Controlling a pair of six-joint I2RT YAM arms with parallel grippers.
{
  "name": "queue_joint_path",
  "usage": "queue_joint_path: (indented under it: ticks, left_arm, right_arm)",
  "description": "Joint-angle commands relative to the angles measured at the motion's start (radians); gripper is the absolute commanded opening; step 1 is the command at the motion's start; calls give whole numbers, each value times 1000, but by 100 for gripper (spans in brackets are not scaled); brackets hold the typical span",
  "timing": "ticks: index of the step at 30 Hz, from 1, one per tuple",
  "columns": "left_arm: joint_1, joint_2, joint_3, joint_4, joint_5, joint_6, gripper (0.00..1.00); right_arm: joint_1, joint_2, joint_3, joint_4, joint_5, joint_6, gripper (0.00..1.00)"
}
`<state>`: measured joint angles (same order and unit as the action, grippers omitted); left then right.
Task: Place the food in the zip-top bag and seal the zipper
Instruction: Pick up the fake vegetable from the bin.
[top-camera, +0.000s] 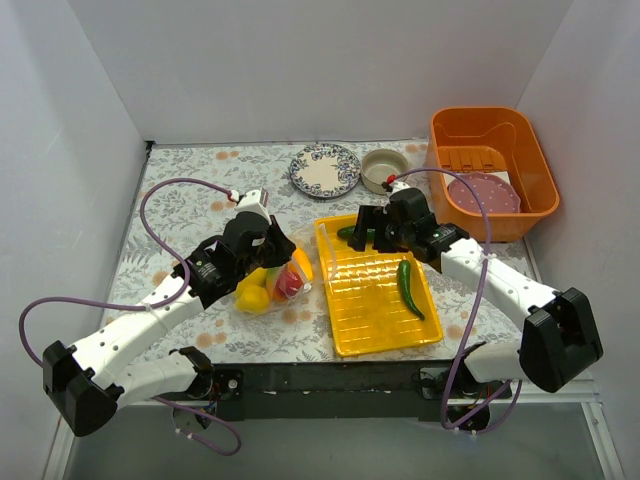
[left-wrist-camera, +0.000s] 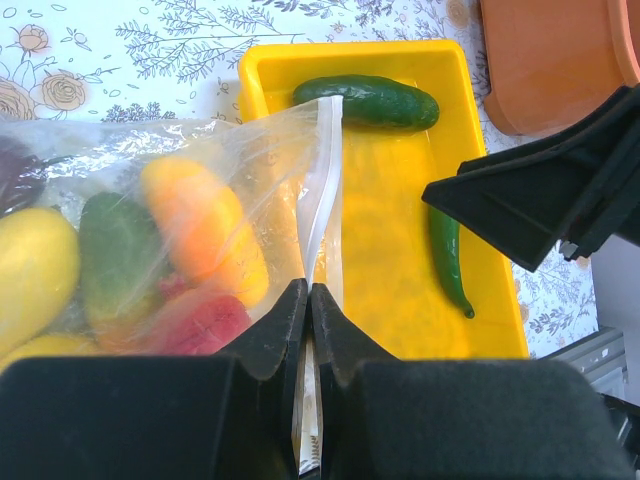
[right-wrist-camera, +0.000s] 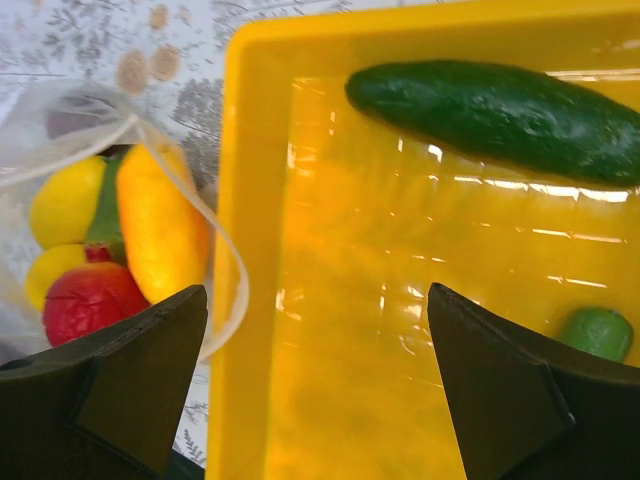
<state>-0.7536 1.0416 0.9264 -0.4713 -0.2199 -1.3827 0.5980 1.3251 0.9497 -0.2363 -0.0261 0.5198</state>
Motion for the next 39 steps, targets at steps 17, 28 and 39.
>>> queue_joint_path:
  ticks: [17, 28, 39]
  left_arm:
    - [7, -14, 9, 14, -6, 10, 2]
    - [7, 12, 29, 20, 8, 17, 2]
    - [7, -8, 25, 5, 2, 7, 2]
  right_arm:
    - [-83, 62, 26, -92, -109, -168, 98]
    - [-107, 160, 121, -159, -25, -317, 98]
    - [-127, 226, 165, -61, 22, -428, 98]
